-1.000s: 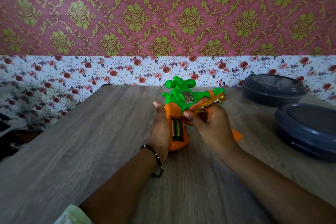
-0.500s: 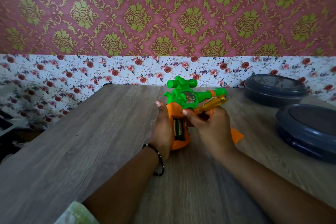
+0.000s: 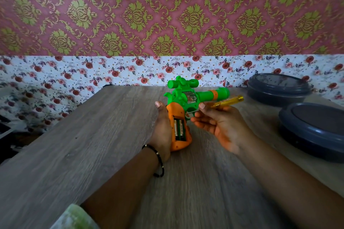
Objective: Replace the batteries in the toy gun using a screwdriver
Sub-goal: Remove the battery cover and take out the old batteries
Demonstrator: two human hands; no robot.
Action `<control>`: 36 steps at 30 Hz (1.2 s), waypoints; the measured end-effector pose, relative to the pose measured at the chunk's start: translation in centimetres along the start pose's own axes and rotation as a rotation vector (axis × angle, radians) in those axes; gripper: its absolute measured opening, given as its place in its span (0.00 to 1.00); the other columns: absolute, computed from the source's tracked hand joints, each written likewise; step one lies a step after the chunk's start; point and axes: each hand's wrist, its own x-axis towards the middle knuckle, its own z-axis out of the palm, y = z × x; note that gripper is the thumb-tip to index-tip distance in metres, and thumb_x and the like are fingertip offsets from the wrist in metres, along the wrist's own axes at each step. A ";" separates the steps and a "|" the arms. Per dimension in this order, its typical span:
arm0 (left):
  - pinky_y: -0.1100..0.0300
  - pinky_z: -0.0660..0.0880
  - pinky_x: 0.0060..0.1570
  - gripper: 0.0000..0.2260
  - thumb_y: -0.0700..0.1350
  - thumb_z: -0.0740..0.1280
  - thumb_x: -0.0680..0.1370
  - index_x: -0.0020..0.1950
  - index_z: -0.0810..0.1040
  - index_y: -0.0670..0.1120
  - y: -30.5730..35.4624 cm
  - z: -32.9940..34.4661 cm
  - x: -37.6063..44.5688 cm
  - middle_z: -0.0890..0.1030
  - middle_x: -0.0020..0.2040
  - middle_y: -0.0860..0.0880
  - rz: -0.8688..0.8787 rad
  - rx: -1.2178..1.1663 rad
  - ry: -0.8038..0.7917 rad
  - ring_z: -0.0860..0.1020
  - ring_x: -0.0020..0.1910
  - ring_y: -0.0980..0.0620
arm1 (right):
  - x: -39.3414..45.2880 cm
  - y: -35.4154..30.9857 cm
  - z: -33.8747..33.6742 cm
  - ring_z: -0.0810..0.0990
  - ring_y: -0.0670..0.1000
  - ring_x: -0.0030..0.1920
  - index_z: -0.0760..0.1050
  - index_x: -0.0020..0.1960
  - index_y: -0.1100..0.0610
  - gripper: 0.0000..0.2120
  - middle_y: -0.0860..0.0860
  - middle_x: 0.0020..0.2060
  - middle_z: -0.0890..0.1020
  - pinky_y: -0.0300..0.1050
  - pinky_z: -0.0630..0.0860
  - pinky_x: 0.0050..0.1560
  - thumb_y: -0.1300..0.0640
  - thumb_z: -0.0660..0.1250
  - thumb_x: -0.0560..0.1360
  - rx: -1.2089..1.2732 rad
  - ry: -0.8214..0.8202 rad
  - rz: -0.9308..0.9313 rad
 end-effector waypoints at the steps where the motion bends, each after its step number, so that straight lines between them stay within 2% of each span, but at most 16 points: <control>1: 0.58 0.75 0.41 0.37 0.70 0.39 0.77 0.62 0.76 0.48 0.0 0.1 0.0 0.80 0.40 0.46 -0.004 -0.001 -0.003 0.78 0.38 0.50 | 0.0 -0.1 -0.1 0.84 0.50 0.32 0.76 0.41 0.61 0.04 0.53 0.29 0.83 0.40 0.81 0.34 0.67 0.64 0.74 0.050 -0.018 0.041; 4: 0.57 0.74 0.40 0.38 0.69 0.39 0.77 0.67 0.74 0.47 -0.1 -0.1 0.1 0.80 0.42 0.45 -0.013 -0.006 -0.014 0.78 0.39 0.50 | -0.1 -0.2 -0.1 0.84 0.51 0.32 0.74 0.43 0.62 0.07 0.54 0.29 0.83 0.40 0.81 0.35 0.71 0.60 0.74 0.144 -0.050 0.124; 7: 0.58 0.75 0.40 0.39 0.69 0.39 0.77 0.70 0.73 0.45 -0.2 -0.1 0.2 0.80 0.42 0.46 -0.009 0.013 -0.032 0.78 0.38 0.51 | -0.1 -0.4 -0.1 0.84 0.51 0.31 0.74 0.43 0.62 0.08 0.54 0.28 0.82 0.40 0.81 0.33 0.70 0.59 0.75 0.165 -0.056 0.144; 11: 0.60 0.77 0.38 0.38 0.69 0.39 0.78 0.65 0.75 0.46 -0.1 -0.2 0.1 0.80 0.42 0.45 -0.012 0.026 -0.037 0.79 0.37 0.52 | 0.0 -0.3 -0.3 0.83 0.51 0.34 0.77 0.45 0.63 0.05 0.55 0.31 0.82 0.42 0.82 0.38 0.65 0.62 0.73 0.160 -0.093 0.136; 15: 0.57 0.76 0.44 0.35 0.69 0.38 0.78 0.59 0.77 0.50 0.2 0.1 -0.3 0.81 0.46 0.45 -0.020 -0.001 -0.037 0.79 0.42 0.50 | 0.0 -0.2 -0.4 0.83 0.50 0.36 0.78 0.47 0.63 0.12 0.55 0.34 0.82 0.42 0.82 0.39 0.59 0.67 0.66 0.033 -0.159 0.088; 18: 0.57 0.74 0.42 0.36 0.70 0.38 0.77 0.59 0.77 0.50 0.3 0.1 -0.3 0.81 0.44 0.45 -0.028 -0.035 -0.026 0.78 0.40 0.50 | -0.1 0.0 -0.4 0.83 0.51 0.34 0.77 0.46 0.63 0.07 0.55 0.33 0.83 0.42 0.81 0.37 0.63 0.67 0.68 -0.040 -0.154 0.019; 20: 0.57 0.74 0.41 0.38 0.70 0.38 0.77 0.63 0.77 0.48 0.2 0.1 -0.2 0.81 0.45 0.44 -0.027 -0.031 -0.041 0.78 0.40 0.50 | -0.2 0.0 -0.4 0.83 0.52 0.34 0.77 0.44 0.63 0.03 0.55 0.32 0.83 0.42 0.81 0.37 0.67 0.66 0.71 -0.059 -0.144 -0.022; 22: 0.58 0.74 0.42 0.39 0.69 0.37 0.77 0.64 0.76 0.47 0.3 0.1 -0.2 0.81 0.45 0.44 -0.014 -0.024 -0.060 0.78 0.40 0.50 | -0.3 0.1 -0.4 0.84 0.52 0.34 0.77 0.44 0.63 0.05 0.54 0.32 0.84 0.42 0.81 0.37 0.70 0.65 0.71 -0.062 -0.144 -0.043; 27: 0.57 0.75 0.42 0.37 0.69 0.38 0.77 0.58 0.78 0.48 0.3 0.0 -0.3 0.80 0.45 0.43 -0.006 -0.037 -0.052 0.78 0.40 0.50 | -0.3 0.1 -0.4 0.84 0.52 0.35 0.77 0.45 0.64 0.06 0.55 0.32 0.84 0.42 0.81 0.37 0.72 0.65 0.71 -0.081 -0.134 -0.090; 32: 0.55 0.76 0.44 0.40 0.72 0.39 0.76 0.66 0.76 0.47 0.2 -0.1 -0.1 0.79 0.56 0.38 -0.036 -0.043 -0.035 0.79 0.43 0.48 | -0.2 0.2 -0.5 0.84 0.52 0.34 0.77 0.45 0.65 0.05 0.55 0.32 0.84 0.43 0.81 0.36 0.71 0.65 0.72 -0.147 -0.112 -0.164; 36: 0.54 0.76 0.48 0.40 0.71 0.39 0.76 0.72 0.71 0.46 0.2 -0.2 -0.1 0.80 0.57 0.40 -0.055 -0.033 -0.029 0.80 0.48 0.47 | -0.3 0.5 -0.4 0.84 0.52 0.35 0.76 0.41 0.62 0.06 0.54 0.31 0.84 0.43 0.81 0.36 0.70 0.66 0.72 -0.241 -0.100 -0.225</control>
